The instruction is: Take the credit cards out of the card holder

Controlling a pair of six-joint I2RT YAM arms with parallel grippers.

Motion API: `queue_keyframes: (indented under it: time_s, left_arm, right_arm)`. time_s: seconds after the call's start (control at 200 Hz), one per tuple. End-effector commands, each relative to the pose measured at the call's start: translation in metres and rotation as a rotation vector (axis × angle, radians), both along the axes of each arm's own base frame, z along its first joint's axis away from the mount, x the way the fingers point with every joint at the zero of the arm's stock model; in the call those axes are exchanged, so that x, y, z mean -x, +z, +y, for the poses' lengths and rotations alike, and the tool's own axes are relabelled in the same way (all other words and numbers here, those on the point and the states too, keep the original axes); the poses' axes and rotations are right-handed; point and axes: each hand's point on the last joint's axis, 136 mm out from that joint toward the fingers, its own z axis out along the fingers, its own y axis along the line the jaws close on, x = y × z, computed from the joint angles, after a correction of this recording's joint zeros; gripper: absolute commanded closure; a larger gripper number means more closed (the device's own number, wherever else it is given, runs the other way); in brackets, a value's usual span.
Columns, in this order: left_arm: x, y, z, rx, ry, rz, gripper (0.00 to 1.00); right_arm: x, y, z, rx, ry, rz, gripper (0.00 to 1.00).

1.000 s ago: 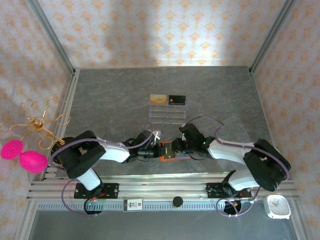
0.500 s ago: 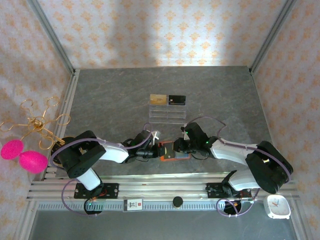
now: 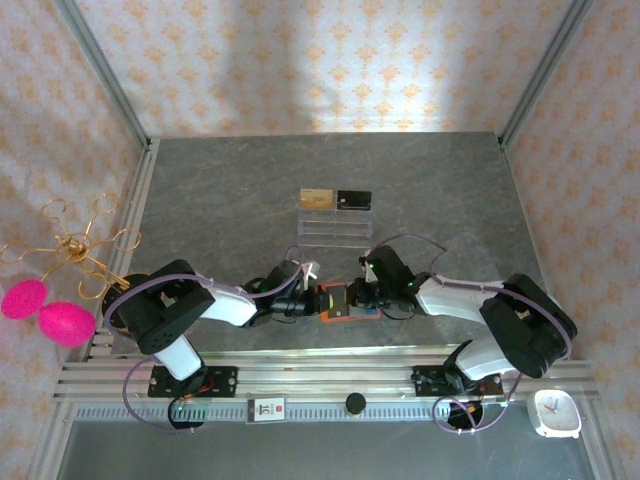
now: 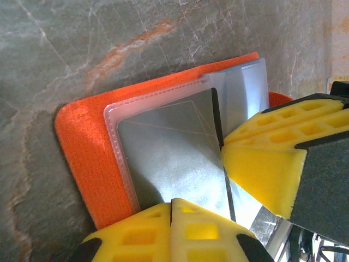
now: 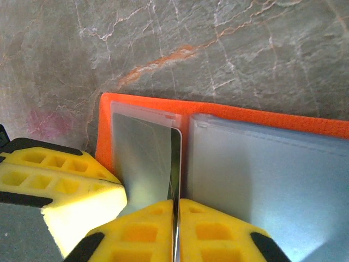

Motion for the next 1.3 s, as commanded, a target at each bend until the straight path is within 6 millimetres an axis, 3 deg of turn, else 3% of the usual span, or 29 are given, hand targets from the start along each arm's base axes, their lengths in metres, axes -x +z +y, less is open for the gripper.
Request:
queue_keyframes:
  time_s: [0.0,0.11,0.355,0.556,0.706,0.796,0.856,1.006,1.161,1.296]
  left_arm:
    - [0.012,-0.031,0.017,-0.090,0.013,0.078,1.00]
    - [0.013,-0.032,0.016,-0.089,0.009,0.080,1.00]
    - [0.016,-0.030,0.023,-0.074,0.040,0.086,1.00]
    - [0.017,-0.029,0.022,-0.055,0.040,0.089,1.00]
    - [0.017,-0.030,0.020,-0.055,0.033,0.089,1.00]
    - [0.017,-0.032,0.021,-0.067,0.035,0.093,1.00]
    - [0.017,-0.035,0.022,-0.082,0.036,0.102,1.00]
    - [0.017,-0.041,0.021,-0.098,0.026,0.116,1.00]
    - [0.018,-0.046,0.014,-0.136,-0.005,0.113,1.00]
    - [0.021,-0.049,0.017,-0.176,-0.022,0.106,1.00]
  right_arm:
    - [0.003,-0.002,0.002,-0.014,0.019,0.007,0.92]
    - [0.004,-0.003,0.003,-0.018,0.021,0.011,1.00]
    - [-0.005,-0.003,-0.025,0.077,-0.092,-0.035,1.00]
    - [-0.002,-0.006,-0.038,0.109,-0.132,-0.028,1.00]
    - [-0.001,-0.003,-0.030,0.079,-0.095,-0.024,1.00]
    - [-0.005,0.004,-0.027,0.056,-0.103,-0.051,0.80]
    - [-0.007,0.008,-0.026,0.045,-0.103,-0.064,0.72]
    - [-0.005,0.004,-0.021,0.042,-0.076,-0.041,0.67]
    - [-0.003,0.001,-0.016,0.018,-0.063,-0.027,0.75]
    - [-0.007,0.000,-0.025,0.058,-0.090,-0.050,0.92]
